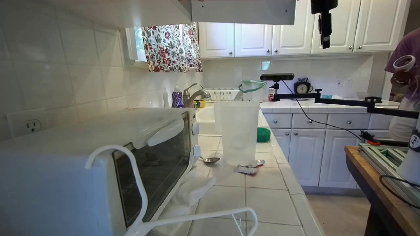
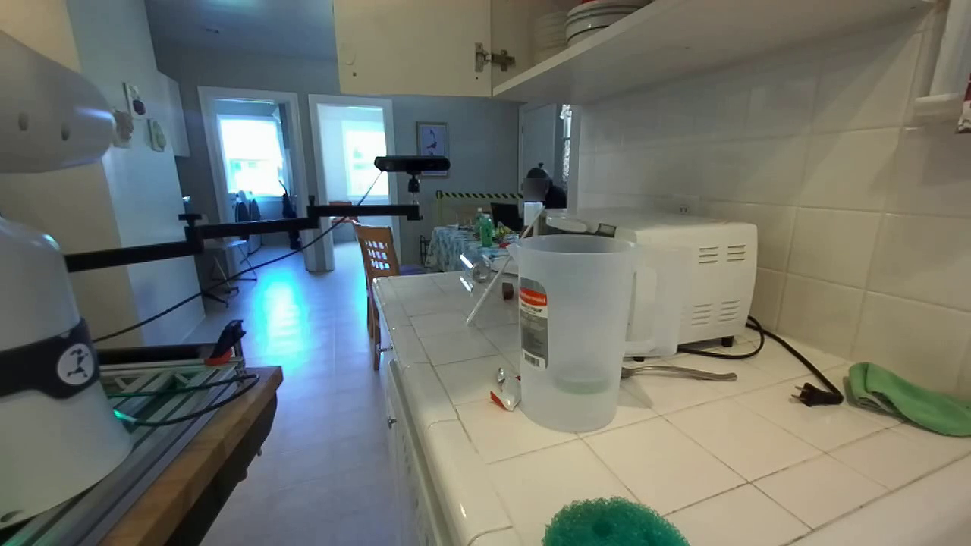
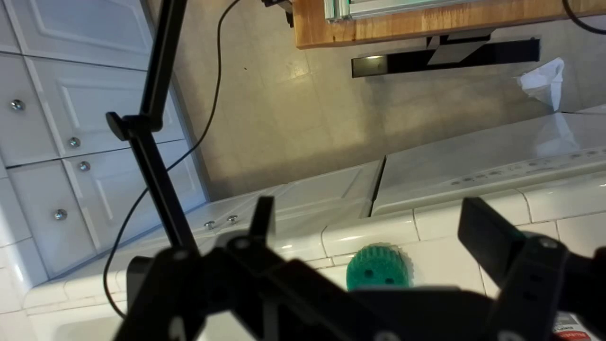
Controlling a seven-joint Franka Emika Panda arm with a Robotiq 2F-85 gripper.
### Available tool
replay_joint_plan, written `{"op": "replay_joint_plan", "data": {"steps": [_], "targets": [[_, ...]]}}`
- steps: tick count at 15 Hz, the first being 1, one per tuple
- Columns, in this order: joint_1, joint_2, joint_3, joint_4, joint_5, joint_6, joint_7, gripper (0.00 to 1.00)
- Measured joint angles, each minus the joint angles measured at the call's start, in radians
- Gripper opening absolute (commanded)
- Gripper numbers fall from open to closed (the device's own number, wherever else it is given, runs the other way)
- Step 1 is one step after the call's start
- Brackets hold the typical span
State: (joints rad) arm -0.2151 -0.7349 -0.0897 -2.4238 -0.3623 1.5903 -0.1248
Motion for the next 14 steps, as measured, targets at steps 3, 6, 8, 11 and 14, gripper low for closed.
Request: {"op": "replay_joint_plan", "data": {"steps": [3,6,8,11,14], "targets": [[0.000,0.000,0.000,0.000,0.000,0.000,0.000,1.00],[0.009,-0.004,0.000,0.001,-0.001,-0.003,0.007,1.00],[0.037,-0.019,0.011,0.009,-0.001,0.010,0.011,1.00],[0.118,-0.056,0.057,0.027,0.008,0.021,0.012,1.00],[0.201,-0.087,0.111,0.013,0.036,-0.004,0.017,1.00]]}}
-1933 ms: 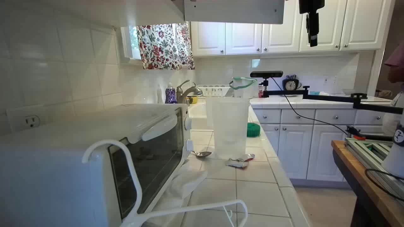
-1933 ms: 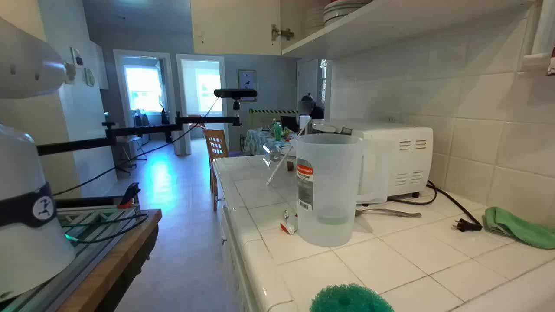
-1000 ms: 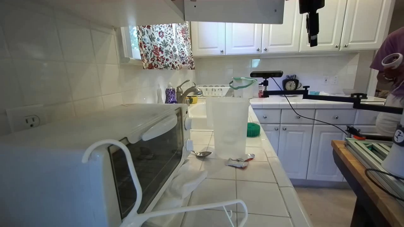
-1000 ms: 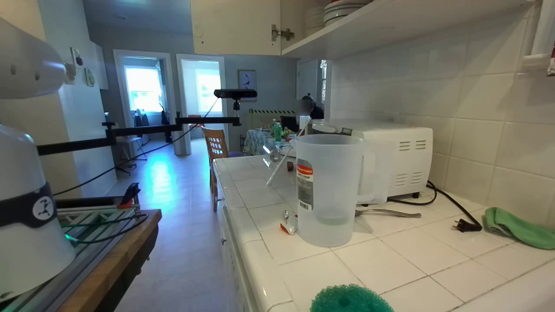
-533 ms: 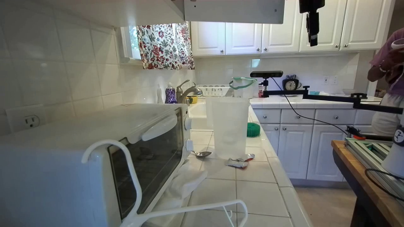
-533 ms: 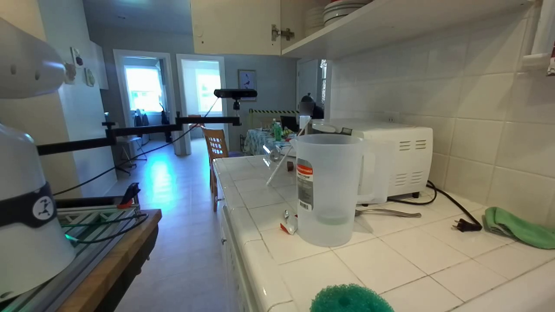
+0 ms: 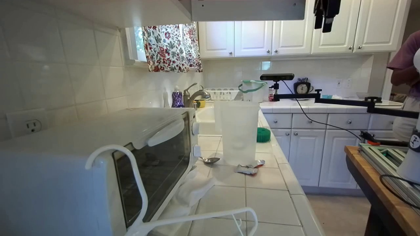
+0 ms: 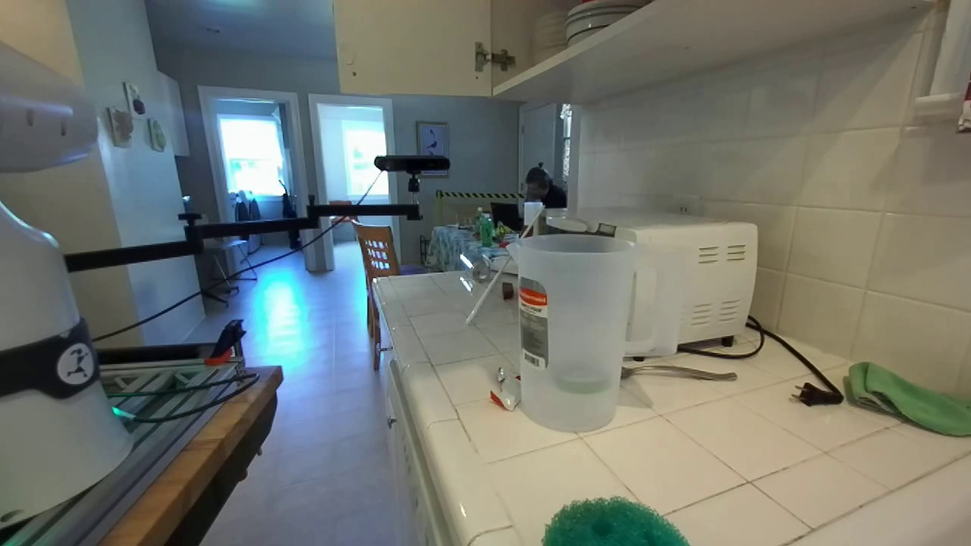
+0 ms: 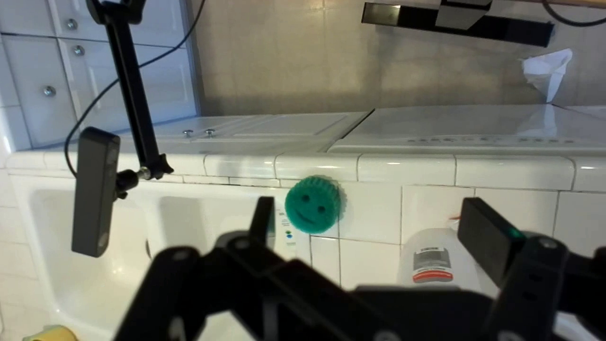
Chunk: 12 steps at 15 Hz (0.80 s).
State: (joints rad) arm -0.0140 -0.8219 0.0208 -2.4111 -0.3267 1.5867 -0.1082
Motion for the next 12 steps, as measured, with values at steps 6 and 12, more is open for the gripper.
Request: {"op": "replay_joint_plan", "data": {"steps": [6,12], "targets": [[0.096,-0.037,0.035,-0.030,0.055,0.045,0.011,1.00],[0.182,-0.042,0.054,-0.039,0.166,0.357,0.012,1.00]]}}
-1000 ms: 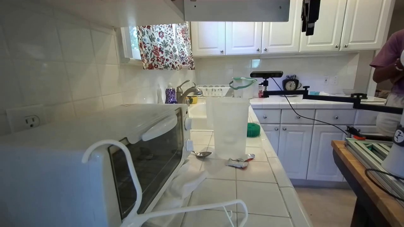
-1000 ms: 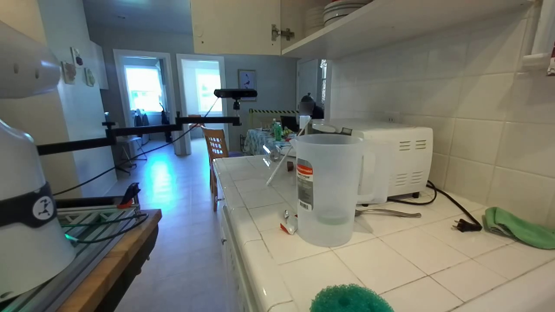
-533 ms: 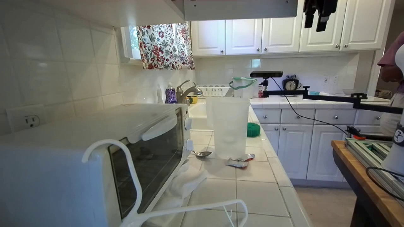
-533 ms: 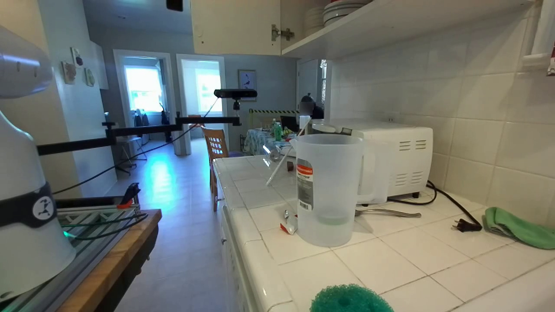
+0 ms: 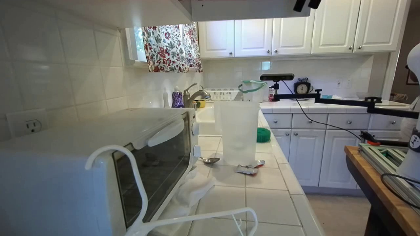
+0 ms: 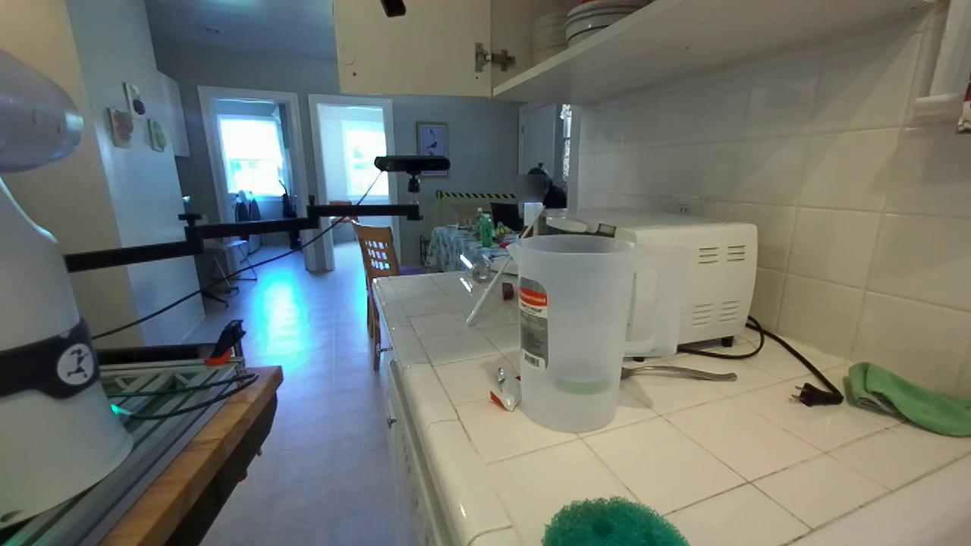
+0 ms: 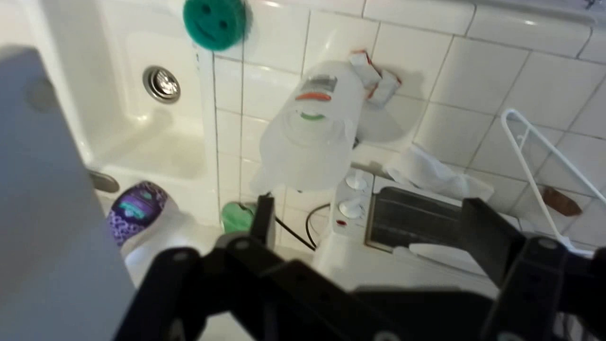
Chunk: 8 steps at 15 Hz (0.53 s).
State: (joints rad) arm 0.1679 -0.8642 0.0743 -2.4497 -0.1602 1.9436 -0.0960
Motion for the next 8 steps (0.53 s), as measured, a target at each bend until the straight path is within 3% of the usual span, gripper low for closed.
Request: {"op": "replay_joint_plan", "data": {"steps": [3,8], "targets": [[0.032,0.024,0.024,-0.003,0.041,0.115,0.000,1.00],[0.028,0.028,0.029,-0.003,0.043,0.120,0.000,1.00]]}}
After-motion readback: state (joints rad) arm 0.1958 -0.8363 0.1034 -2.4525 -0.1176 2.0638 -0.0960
